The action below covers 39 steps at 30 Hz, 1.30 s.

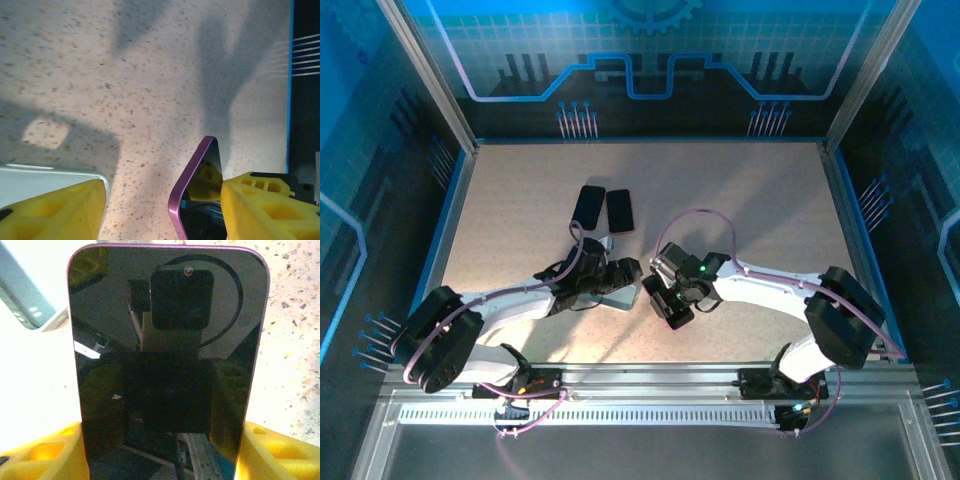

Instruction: Put the phone into the phone case

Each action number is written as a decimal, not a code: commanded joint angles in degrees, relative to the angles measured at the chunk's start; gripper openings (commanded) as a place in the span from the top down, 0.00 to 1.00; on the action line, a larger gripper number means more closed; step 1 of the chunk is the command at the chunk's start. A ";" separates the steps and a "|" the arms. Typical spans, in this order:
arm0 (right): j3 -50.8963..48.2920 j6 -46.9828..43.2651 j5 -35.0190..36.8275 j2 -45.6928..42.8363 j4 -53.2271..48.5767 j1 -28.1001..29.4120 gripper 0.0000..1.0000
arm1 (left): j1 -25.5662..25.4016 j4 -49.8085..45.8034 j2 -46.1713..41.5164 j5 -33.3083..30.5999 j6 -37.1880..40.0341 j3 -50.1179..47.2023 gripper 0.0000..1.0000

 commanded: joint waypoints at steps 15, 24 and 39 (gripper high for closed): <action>-0.66 2.32 -5.74 -5.53 1.88 -2.93 0.40 | -1.61 14.99 5.88 9.94 -3.16 0.24 0.52; 0.22 2.26 -5.33 -5.33 1.58 -3.17 0.40 | -2.51 16.13 7.29 10.63 -3.58 0.76 0.57; 1.00 2.71 -6.26 -6.61 1.74 -3.38 0.40 | -3.99 16.29 7.35 10.54 -3.70 1.11 0.64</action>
